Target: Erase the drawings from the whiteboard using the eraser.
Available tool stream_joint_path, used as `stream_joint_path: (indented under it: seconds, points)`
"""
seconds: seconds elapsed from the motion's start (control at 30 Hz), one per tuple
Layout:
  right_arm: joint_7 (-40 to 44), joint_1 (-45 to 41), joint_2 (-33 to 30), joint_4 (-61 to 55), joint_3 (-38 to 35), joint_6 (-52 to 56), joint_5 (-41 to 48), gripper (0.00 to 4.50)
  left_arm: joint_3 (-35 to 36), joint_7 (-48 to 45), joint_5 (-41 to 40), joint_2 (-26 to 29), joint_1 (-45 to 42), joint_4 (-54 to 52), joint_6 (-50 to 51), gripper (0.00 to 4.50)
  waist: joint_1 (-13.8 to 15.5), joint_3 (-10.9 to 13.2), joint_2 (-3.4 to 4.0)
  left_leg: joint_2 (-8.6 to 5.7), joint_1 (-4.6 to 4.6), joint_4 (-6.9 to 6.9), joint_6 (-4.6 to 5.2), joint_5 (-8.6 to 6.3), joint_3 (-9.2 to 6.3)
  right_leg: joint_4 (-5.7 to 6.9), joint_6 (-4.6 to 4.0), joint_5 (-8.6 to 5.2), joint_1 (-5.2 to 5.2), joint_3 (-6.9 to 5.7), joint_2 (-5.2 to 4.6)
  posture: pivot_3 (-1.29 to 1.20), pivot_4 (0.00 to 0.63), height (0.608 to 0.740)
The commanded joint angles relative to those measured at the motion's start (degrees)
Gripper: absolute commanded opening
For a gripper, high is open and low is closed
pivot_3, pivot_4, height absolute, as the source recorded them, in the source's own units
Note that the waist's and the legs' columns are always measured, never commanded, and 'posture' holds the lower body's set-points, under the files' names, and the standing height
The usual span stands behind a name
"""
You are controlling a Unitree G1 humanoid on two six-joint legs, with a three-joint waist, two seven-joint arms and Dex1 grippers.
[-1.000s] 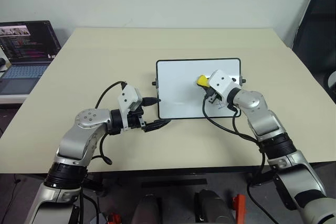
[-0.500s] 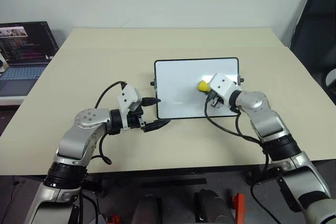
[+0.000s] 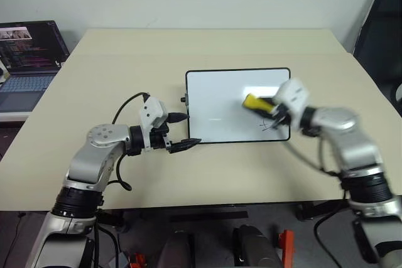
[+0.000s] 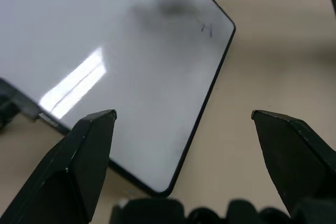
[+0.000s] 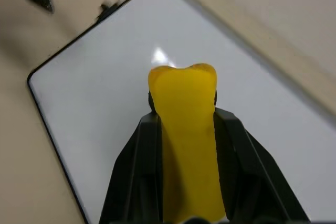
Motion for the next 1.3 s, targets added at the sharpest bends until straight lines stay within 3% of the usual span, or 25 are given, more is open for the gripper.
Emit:
stream_joint_path:
  seconds: [0.03, 0.13, 0.27, 0.6, 1.3]
  points:
    - [4.23, 4.01, -7.29, 0.58, -8.51, -1.18, 3.02, 0.96, 4.03, -0.58, -0.49, 2.34, -0.94, 0.25, -1.50, 4.50, 0.56, -0.01, -0.02, 0.00, 0.00, 0.00, -0.03, -0.06, -0.01, -0.01, -0.03, -0.06, 0.01, -0.04, -0.02, 0.00, 0.150, 0.740]
    - [6.96, 8.84, -12.74, 3.21, -12.85, -2.47, 3.76, 0.96, 6.95, -0.71, -2.47, 3.94, -1.74, -0.54, -0.35, 4.50, 0.71, -0.01, -0.02, 0.01, 0.01, 0.00, -0.01, -0.18, 0.00, -0.01, -0.10, -0.19, 0.03, -0.05, -0.02, 0.00, 0.150, 0.740]
    - [7.98, 12.95, -14.68, 7.45, -15.95, -4.35, 4.96, 0.96, 8.22, -1.27, -3.91, 5.06, -3.21, -1.42, 1.80, 4.50, 0.61, 0.01, -0.02, 0.01, 0.01, 0.02, 0.02, -0.23, 0.06, 0.00, -0.07, -0.24, 0.03, -0.01, -0.03, 0.00, 0.150, 0.740]
    - [4.85, 19.21, -9.90, 7.44, -16.58, -7.04, 6.65, 0.96, 5.74, -1.35, -2.68, 4.12, -0.65, -2.79, 2.08, 4.50, 0.13, 0.01, -0.01, 0.00, 0.10, 0.04, 0.02, -0.24, 0.15, 0.09, 0.00, -0.28, 0.07, 0.09, -0.03, 0.00, 0.150, 0.740]
    - [3.96, 18.35, -9.99, 5.45, -15.00, -5.43, 8.86, 0.96, 5.37, -0.88, -4.04, 2.17, -0.77, -4.48, 4.60, 4.50, 0.20, 0.01, -0.01, 0.00, 0.13, 0.08, 0.02, -0.24, 0.13, 0.13, 0.00, -0.27, 0.10, 0.09, -0.02, 0.00, 0.150, 0.740]
